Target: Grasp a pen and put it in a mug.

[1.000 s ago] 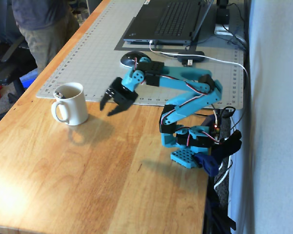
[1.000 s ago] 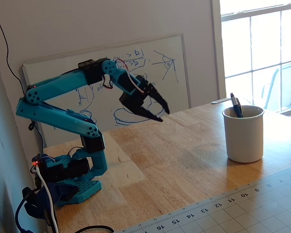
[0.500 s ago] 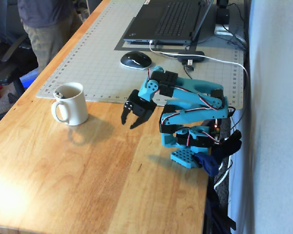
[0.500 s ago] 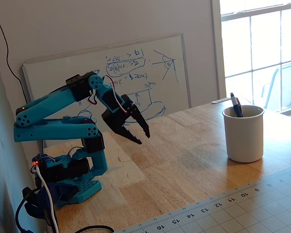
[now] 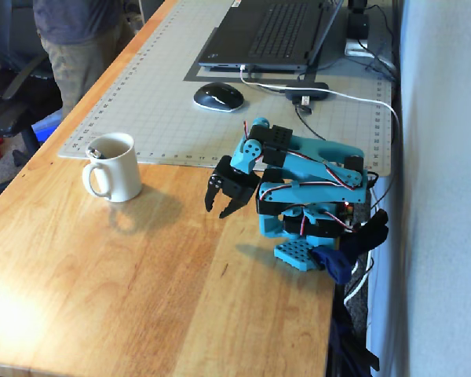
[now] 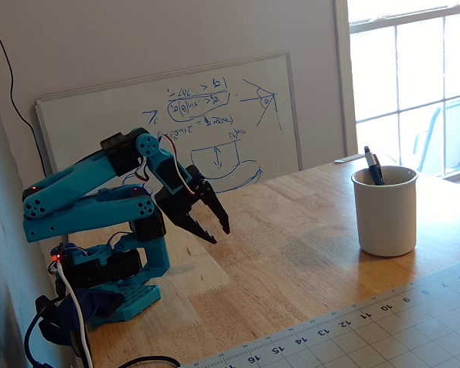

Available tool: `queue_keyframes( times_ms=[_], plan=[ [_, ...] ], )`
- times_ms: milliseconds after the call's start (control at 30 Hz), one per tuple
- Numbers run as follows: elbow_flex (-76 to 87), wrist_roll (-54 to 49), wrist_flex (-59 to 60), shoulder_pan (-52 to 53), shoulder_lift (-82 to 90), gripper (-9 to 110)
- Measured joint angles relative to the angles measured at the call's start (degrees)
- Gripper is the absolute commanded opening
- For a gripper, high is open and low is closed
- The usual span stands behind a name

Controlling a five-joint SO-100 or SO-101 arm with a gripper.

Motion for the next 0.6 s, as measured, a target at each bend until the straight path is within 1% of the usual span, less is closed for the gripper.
queue_keyframes(
  times_ms=[600],
  plan=[
    [1.76, 0.0, -1.32, 0.0, 0.0, 8]
  ],
)
